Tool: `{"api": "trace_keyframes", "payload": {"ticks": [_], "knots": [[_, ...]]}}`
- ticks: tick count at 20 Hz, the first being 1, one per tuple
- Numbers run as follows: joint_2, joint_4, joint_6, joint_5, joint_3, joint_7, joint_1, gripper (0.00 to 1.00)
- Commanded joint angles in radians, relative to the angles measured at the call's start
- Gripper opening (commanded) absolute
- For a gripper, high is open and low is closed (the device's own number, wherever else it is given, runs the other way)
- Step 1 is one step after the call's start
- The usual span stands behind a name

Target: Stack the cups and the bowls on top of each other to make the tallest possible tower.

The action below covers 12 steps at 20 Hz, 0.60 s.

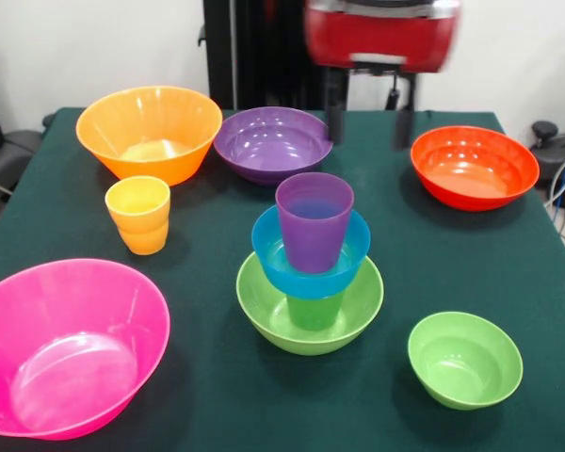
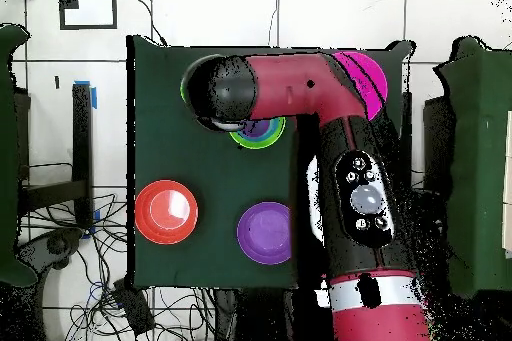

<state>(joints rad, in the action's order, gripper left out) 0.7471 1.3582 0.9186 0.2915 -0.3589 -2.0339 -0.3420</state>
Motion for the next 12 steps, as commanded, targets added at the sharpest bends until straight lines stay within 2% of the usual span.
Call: {"api": "trace_keyframes", "payload": {"ticks": [1, 4, 12], "knots": [[-0.062, -0.038, 0.108, 0.048, -0.010, 0.013, 0.102, 1.00], [-0.083, -0.053, 0.090, 0.048, 0.009, -0.008, 0.124, 1.00], [-0.221, -0.125, -0.031, 0.073, 0.033, -0.012, 0.140, 1.00]]}}
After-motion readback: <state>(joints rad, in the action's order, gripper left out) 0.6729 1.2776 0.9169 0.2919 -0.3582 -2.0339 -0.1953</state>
